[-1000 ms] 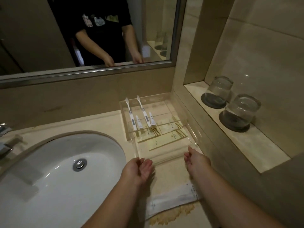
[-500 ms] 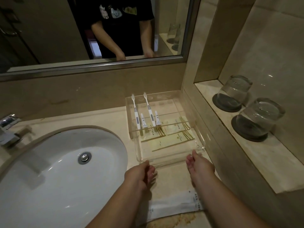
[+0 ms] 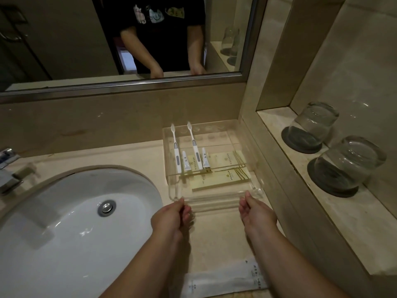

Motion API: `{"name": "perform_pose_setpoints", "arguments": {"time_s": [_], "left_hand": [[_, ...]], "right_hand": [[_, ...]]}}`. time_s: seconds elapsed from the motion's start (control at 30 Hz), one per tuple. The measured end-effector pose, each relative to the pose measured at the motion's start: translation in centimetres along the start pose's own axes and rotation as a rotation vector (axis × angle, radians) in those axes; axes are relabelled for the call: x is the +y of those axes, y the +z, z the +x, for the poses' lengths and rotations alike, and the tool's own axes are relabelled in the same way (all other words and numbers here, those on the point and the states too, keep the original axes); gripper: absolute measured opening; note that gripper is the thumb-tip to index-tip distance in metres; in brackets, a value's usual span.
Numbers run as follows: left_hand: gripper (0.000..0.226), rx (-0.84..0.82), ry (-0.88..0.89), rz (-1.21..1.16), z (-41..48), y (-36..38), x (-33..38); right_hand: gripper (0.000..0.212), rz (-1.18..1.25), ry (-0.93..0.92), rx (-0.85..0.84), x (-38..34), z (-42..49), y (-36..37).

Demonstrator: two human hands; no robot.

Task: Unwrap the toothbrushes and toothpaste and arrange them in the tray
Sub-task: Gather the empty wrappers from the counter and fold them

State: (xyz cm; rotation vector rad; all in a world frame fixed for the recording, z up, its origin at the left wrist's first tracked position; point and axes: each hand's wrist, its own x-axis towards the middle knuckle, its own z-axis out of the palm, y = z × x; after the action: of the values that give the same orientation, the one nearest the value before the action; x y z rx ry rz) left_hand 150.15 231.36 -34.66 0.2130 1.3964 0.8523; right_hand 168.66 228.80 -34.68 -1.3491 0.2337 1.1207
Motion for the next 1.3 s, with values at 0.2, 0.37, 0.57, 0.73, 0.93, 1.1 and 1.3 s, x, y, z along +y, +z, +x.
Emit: {"name": "perform_pose_setpoints", "arguments": {"time_s": [0.2,0.37,0.57,0.73,0.93,1.1,1.3], "left_hand": [[0.032,-0.002,0.012,-0.009,1.6,0.7,0.5],[0.023,0.008,0.019,-0.031,2.3,1.6,1.2],[0.026,-0.01,0.071,-0.055,3.3,1.8,1.6],[0.019,0.016,0.091,-0.084,3.6,2.0,1.6],[0.018,-0.002,0.094,-0.104,3.6,2.3,2.3],[0.012,0.084,0.149,-0.066,3.8,2.8,2.8],[0.014,0.128,0.171,-0.112,4.2,3.2,3.2]], "right_hand": [[0.008,0.005,-0.005,-0.022,-0.6,1.6,1.5],[0.008,0.015,0.004,-0.016,-1.3,2.5,3.0],[0.008,0.011,0.002,-0.008,-1.5,3.3,4.2],[0.008,0.013,-0.008,-0.021,-1.4,3.8,4.6],[0.008,0.033,-0.008,-0.032,-1.4,4.2,5.0],[0.007,0.048,-0.005,-0.047,-1.4,4.6,5.6],[0.011,0.054,-0.015,-0.052,-1.5,4.8,6.2]]}}
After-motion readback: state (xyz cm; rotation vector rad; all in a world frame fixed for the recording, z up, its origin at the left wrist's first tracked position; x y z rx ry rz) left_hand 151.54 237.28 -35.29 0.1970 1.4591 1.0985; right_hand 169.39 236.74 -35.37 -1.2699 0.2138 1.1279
